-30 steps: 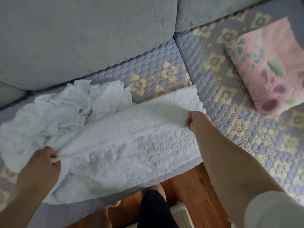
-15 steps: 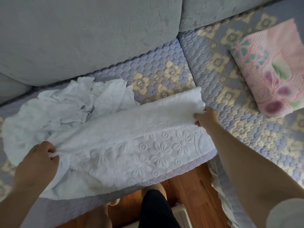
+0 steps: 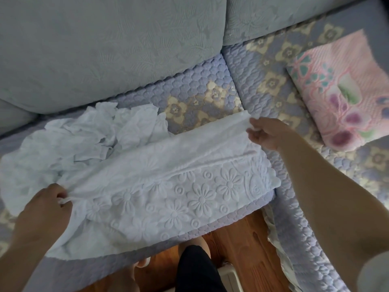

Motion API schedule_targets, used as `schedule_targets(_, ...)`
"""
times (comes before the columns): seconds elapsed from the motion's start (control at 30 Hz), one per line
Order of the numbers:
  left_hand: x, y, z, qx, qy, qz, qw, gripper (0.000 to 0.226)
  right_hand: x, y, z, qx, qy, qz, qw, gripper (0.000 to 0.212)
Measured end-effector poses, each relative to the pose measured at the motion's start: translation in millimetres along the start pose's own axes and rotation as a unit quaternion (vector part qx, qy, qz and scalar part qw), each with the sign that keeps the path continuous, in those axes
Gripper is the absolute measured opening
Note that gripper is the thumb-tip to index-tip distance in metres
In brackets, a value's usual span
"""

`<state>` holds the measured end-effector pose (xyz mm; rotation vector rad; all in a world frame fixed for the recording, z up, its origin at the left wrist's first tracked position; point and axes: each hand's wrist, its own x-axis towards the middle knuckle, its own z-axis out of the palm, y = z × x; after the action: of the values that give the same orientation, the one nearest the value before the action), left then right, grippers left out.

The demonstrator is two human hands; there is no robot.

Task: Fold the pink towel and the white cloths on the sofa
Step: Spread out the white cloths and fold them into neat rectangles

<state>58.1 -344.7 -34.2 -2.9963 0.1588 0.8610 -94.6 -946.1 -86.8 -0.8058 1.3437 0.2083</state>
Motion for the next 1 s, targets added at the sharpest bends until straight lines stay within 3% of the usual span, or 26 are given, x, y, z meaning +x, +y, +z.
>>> schedule_targets(0.03, -12, 31, -20, -0.008, -0.004, -0.006, 1.000, 0.018, 2, 3, 2, 0.040, 0.000, -0.018, 0.999, 0.018)
schedule_targets(0.1, -14, 45, -28, -0.011, 0.000, -0.016, 1.000, 0.018, 9, 18, 2, -0.009, 0.042, -0.029, 0.999, 0.016)
schedule_targets(0.17, -13, 44, -25, 0.005, -0.009, -0.023, 1.000, 0.017, 17, 43, -5, -0.206, 0.106, -0.034, 0.972, 0.008)
schedule_targets(0.23, -12, 42, -22, 0.023, -0.012, -0.011, 1.000, 0.017, 27, 66, -15, -0.303, 0.143, -0.057, 0.940, 0.019)
schedule_targets(0.33, -12, 42, -25, 0.024, 0.000, 0.001, 1.000, 0.016, 29, 81, -27, -0.336, 0.152, -0.061, 0.927, 0.025)
schedule_targets(0.5, -12, 46, -30, 0.021, 0.013, -0.001, 1.000, 0.013, 19, 81, -34, -0.491, 0.127, -0.018, 0.862, 0.041)
schedule_targets(0.67, -11, 47, -29, 0.027, 0.012, -0.009, 1.000, 0.015, 16, 85, -42, -0.473, 0.103, -0.004, 0.875, 0.029)
schedule_targets(0.83, -9, 42, -26, 0.034, -0.005, -0.022, 0.999, 0.018, 25, 94, -44, -0.388, 0.156, -0.007, 0.908, 0.020)
schedule_targets(1.0, -10, 43, -27, 0.027, -0.002, -0.023, 0.999, 0.017, 29, 103, -44, -0.390, 0.203, -0.015, 0.898, 0.028)
